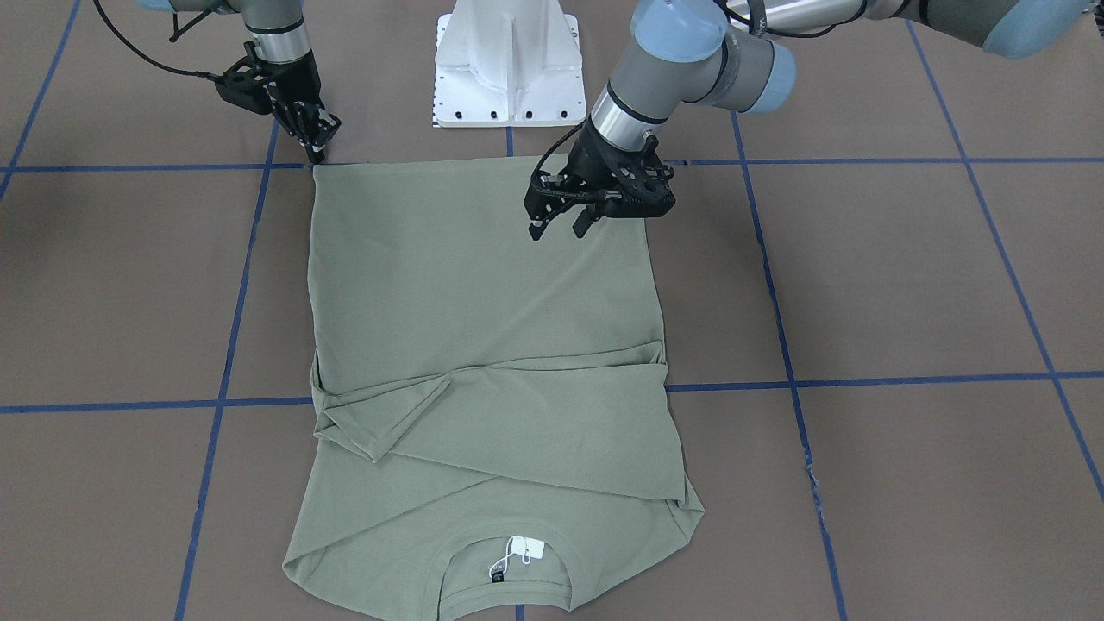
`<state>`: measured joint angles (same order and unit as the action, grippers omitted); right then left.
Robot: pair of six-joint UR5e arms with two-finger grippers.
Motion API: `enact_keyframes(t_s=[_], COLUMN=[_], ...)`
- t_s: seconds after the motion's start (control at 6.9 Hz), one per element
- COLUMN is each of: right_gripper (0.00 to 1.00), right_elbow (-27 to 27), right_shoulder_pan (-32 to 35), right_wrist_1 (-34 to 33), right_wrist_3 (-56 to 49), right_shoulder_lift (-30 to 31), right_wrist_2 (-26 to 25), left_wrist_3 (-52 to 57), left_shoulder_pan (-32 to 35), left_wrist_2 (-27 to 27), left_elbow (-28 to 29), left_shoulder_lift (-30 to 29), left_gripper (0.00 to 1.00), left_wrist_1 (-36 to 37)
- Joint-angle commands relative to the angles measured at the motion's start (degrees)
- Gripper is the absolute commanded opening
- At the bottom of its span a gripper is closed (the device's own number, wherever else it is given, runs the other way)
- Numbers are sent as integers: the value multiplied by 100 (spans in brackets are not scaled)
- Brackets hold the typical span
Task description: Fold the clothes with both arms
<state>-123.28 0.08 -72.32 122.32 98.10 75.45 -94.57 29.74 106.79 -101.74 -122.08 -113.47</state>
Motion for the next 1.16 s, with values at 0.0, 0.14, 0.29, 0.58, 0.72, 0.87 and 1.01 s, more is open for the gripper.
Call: enact_keyframes(t_s=[0.0, 0.14, 0.29, 0.58, 0.72, 0.87, 1.01], right_gripper=[0, 0, 0, 38, 48, 49, 49], right_elbow=[-20, -29, -12, -29, -29, -12, -11], right_shoulder_pan=[-8, -8, -8, 1, 1, -8, 35], right_wrist_1=[-1, -1, -1, -36, -45, -62, -280], right_wrist_3=[11, 29, 29, 29, 29, 29, 29], right_shoulder_lift=[16, 7, 7, -1, -19, -45, -106], right_wrist_2=[-22, -31, -39, -40, -40, -40, -40], left_wrist_3=[0, -9, 0, -9, -9, -9, -9], left_shoulder_pan=[-3, -3, -3, -12, -12, -12, -12], left_wrist_2=[0, 0, 0, 0, 0, 0, 0], left_elbow=[5, 5, 5, 14, 14, 14, 14], left_shoulder_lift=[0, 0, 0, 9, 35, 35, 35], left_gripper=[75, 75, 75, 75, 75, 75, 76], left_wrist_1=[1, 1, 1, 1, 1, 1, 1])
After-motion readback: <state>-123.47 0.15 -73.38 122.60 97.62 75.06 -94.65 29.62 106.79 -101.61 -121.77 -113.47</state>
